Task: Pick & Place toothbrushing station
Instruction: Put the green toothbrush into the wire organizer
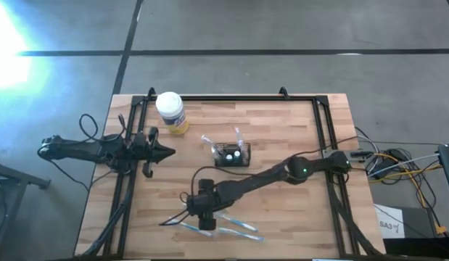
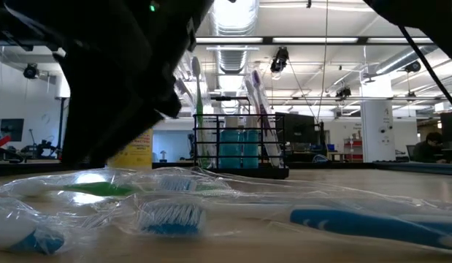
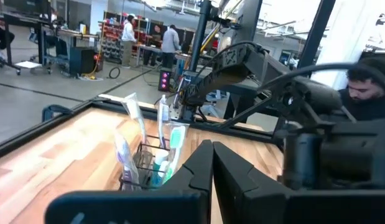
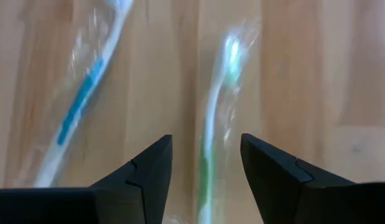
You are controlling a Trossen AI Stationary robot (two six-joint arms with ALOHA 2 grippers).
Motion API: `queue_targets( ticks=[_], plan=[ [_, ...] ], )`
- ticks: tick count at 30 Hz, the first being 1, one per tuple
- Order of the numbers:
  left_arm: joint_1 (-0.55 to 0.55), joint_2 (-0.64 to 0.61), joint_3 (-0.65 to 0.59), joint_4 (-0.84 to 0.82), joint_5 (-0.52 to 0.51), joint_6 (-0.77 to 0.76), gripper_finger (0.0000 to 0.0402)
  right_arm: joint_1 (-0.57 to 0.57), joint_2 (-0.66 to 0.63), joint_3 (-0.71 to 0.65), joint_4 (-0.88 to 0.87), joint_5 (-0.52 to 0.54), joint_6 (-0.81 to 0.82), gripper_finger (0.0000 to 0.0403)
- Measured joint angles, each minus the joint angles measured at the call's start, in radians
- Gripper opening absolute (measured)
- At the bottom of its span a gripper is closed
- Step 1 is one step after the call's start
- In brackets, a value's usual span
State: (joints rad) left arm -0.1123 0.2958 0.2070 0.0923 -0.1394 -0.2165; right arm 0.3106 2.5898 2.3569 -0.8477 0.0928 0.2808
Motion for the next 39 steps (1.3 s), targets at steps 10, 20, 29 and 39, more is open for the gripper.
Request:
queue_targets(
  ticks=[10, 20, 29, 39],
  plan=[
    [0.0, 0.002, -0.031, 0.005, -0.01, -0.002, 0.0013, -0.021, -0.003, -0.085, 0.008, -0.011, 0.0, 0.0162],
    [-0.001, 0.003, -0.032, 0.005, -0.01, -0.026, 0.0011, -0.024, -0.004, -0.079, 0.015, -0.019, -0.07, 0.0037],
    [-0.001, 0.0, -0.032, 0.002, 0.022, -0.025, 0.0014, 0.005, -0.124, -0.049, 0.024, 0.123, -0.128, 0.0015],
    [-0.002, 0.0, -0.039, 0.004, 0.193, 0.025, 0.0012, 0.174, -0.351, -0.11, 0.206, 0.36, -0.367, 0.0014]
  ],
)
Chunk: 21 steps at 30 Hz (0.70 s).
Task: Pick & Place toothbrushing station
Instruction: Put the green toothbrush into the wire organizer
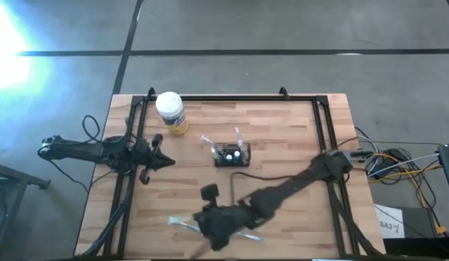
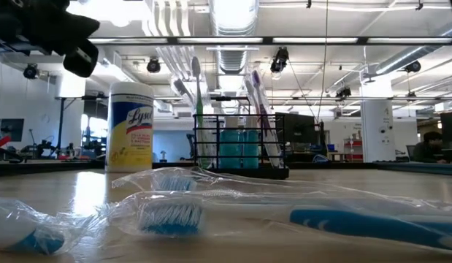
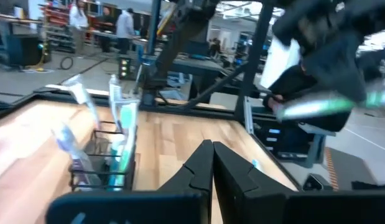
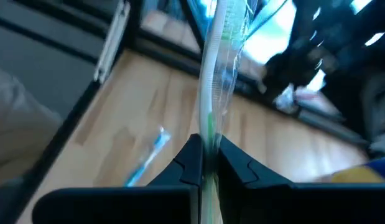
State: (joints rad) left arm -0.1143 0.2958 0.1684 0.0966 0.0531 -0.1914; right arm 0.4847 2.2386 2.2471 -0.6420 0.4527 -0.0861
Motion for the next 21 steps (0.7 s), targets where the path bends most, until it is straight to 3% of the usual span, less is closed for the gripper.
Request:
queue_targets(
  ticks=[3, 8, 13, 17, 21],
  plan=[
    [0.0, 0.0, -0.013, 0.007, 0.009, 0.0, 0.0016, 0.024, -0.068, -0.101, 0.094, 0.057, -0.056, 0.0014],
    [0.0, 0.0, -0.045, 0.033, 0.01, -0.002, 0.0013, 0.044, -0.244, -0.39, 0.433, 0.032, -0.138, 0.0013],
    [0.0, 0.0, -0.061, 0.061, 0.011, -0.031, 0.0008, 0.003, -0.439, -0.816, 0.949, -0.185, -0.099, 0.0013],
    [0.0, 0.0, -0.061, 0.061, 0.01, -0.046, 0.0015, -0.057, -0.5, -1.123, 1.253, -0.21, -0.055, 0.0013],
    [0.0, 0.0, -0.06, 0.061, 0.01, -0.051, 0.0022, -0.118, -0.501, -1.326, 1.596, -0.254, -0.018, 0.0013]
  ],
)
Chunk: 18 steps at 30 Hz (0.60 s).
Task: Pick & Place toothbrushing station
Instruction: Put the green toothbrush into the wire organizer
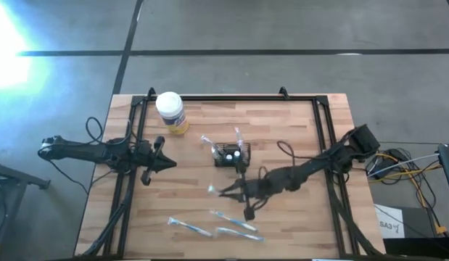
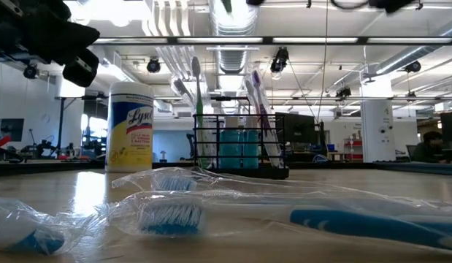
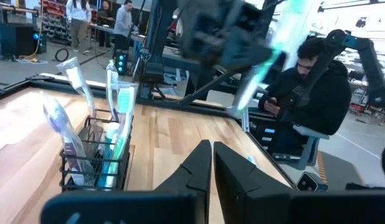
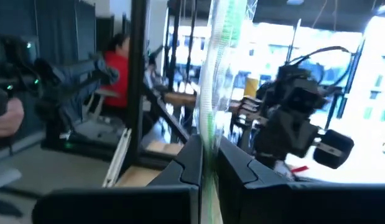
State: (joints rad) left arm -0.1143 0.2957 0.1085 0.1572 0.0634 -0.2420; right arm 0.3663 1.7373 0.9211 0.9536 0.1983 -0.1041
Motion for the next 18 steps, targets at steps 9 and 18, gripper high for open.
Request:
queue_targets(
  ticks=[9, 18],
  plan=[
    [0.0, 0.017, 0.002, 0.014, -0.175, 0.058, 0.0005, -0.063, 0.005, -0.143, 0.156, -0.083, -0.082, 0.0013],
    [0.001, 0.135, 0.002, 0.136, -0.159, 0.071, 0.0012, -0.121, 0.005, -0.144, 0.152, -0.198, -0.097, 0.0013]
  ],
)
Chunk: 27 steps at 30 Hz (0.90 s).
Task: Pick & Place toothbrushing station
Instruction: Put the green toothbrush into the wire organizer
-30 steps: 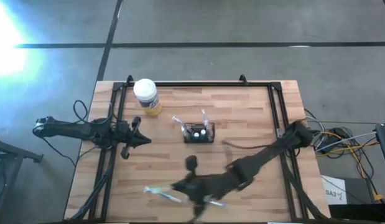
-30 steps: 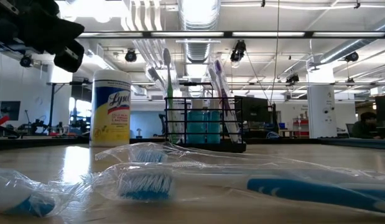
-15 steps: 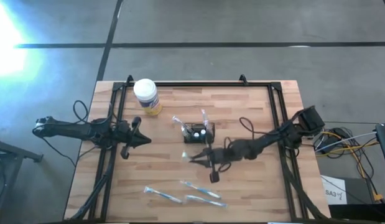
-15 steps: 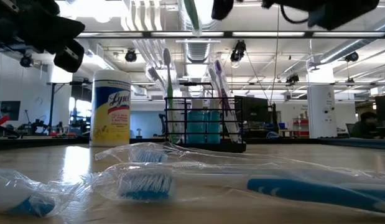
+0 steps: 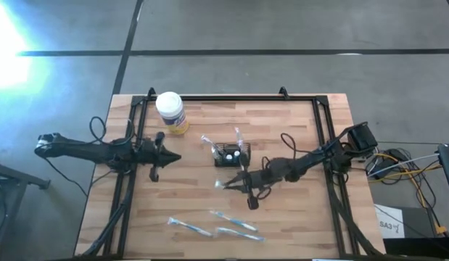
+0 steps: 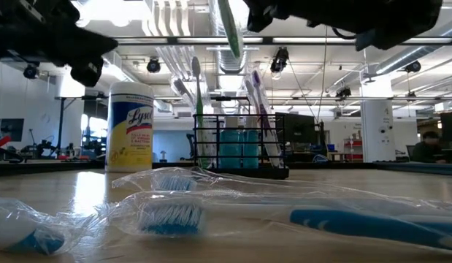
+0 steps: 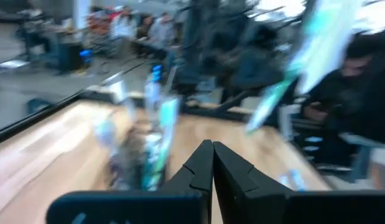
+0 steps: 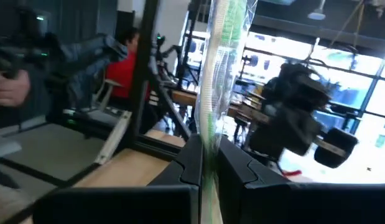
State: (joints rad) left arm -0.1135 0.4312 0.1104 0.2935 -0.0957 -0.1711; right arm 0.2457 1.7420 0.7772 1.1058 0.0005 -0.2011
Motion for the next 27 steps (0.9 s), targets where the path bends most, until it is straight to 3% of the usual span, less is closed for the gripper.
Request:
queue_targets(
  ticks=[4, 8, 12, 21, 27],
  plan=[
    [-0.001, 0.081, 0.0, 0.162, 0.051, -0.007, 0.0006, -0.063, 0.01, -0.001, 0.009, -0.059, 0.034, 0.0013],
    [-0.002, 0.172, 0.0, 0.293, 0.0, -0.015, 0.0017, -0.105, 0.026, -0.001, 0.012, -0.093, 0.044, 0.0013],
    [-0.002, 0.266, 0.003, 0.385, -0.064, 0.006, 0.005, -0.14, 0.039, -0.001, 0.011, -0.086, 0.045, 0.0013],
    [-0.002, 0.5, 0.126, 0.459, -0.083, 0.047, 0.0149, -0.167, 0.04, -0.001, 0.004, -0.076, 0.028, 0.0013],
    [-0.002, 0.632, 0.237, 0.488, -0.086, 0.124, 0.0171, -0.183, 0.04, 0.0, -0.001, -0.076, 0.027, 0.0013]
  ],
)
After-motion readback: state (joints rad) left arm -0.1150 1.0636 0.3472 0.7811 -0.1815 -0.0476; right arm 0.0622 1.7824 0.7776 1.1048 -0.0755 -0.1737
